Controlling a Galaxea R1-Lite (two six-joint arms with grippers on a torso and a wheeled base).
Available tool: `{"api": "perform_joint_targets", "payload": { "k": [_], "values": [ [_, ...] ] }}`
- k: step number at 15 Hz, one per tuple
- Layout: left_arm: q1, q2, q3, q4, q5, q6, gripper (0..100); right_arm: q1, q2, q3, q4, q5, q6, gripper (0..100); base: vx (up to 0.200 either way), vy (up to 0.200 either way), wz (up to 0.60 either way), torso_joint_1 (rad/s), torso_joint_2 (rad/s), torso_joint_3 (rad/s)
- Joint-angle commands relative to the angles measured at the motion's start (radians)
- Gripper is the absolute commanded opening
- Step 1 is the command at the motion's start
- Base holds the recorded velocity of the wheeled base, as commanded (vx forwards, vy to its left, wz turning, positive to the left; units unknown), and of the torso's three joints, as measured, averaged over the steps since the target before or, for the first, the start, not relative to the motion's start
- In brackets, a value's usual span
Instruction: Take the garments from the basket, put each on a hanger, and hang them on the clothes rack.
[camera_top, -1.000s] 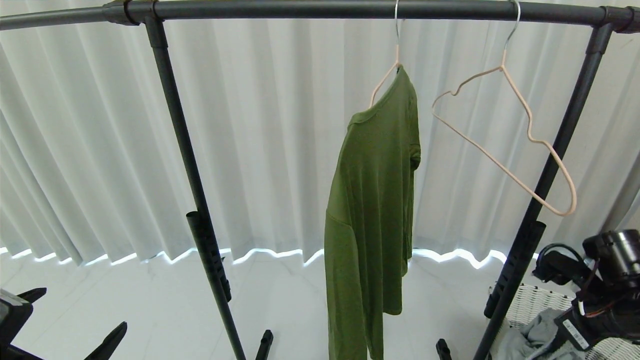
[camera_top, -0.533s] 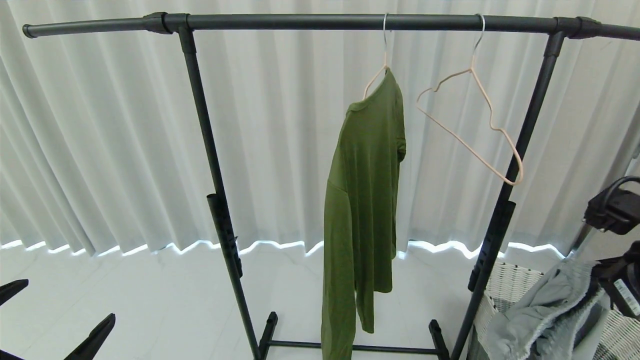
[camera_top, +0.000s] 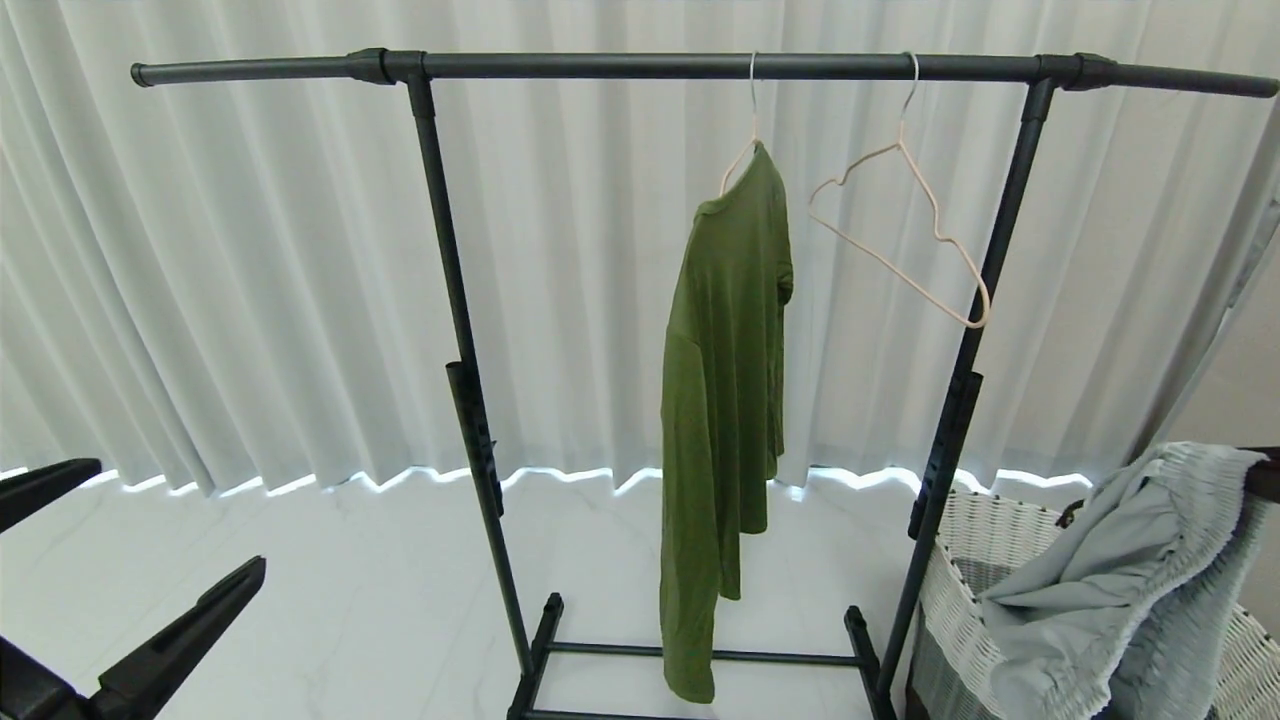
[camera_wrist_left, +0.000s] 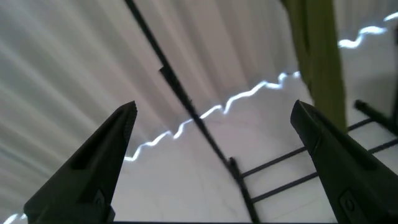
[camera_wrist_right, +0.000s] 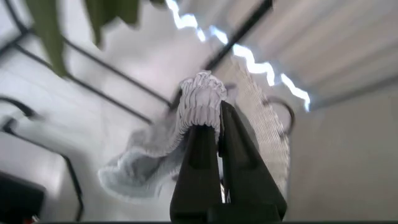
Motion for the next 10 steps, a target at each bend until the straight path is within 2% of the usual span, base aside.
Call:
{"api": "perform_joint_targets", "payload": {
  "k": [1,3,4,5,9,10],
  "values": [
    [-0.126,0.117,-0.093,0.000,0.000,-0.088,100,0.086,0.023,-0.045,-0.005,0.002,0.036,0,0.000,0.000,0.00,0.000,0.00,0.000],
    [-0.309,0.238,-0.216,0.000,0.001,-0.280,100,0.140,0.034,-0.076,-0.045,0.006,0.052,0,0.000,0.000,0.00,0.000,0.00,0.000],
    [-0.390,0.298,-0.258,0.000,0.003,-0.340,100,0.152,0.042,-0.088,-0.069,0.008,0.052,0,0.000,0.000,0.00,0.000,0.00,0.000],
    [-0.449,0.364,-0.268,0.000,0.006,-0.363,100,0.167,0.045,-0.099,-0.092,0.011,0.052,0,0.000,0.000,0.00,0.000,0.00,0.000],
    [-0.607,0.620,-0.278,-0.025,0.000,-0.380,100,0.183,0.063,-0.134,-0.141,0.074,0.054,0,0.000,0.000,0.00,0.000,0.00,0.000],
    [-0.676,0.739,-0.310,-0.095,0.000,-0.487,100,0.183,0.065,-0.134,-0.152,0.078,0.057,0,0.000,0.000,0.00,0.000,0.00,0.000]
  ]
}}
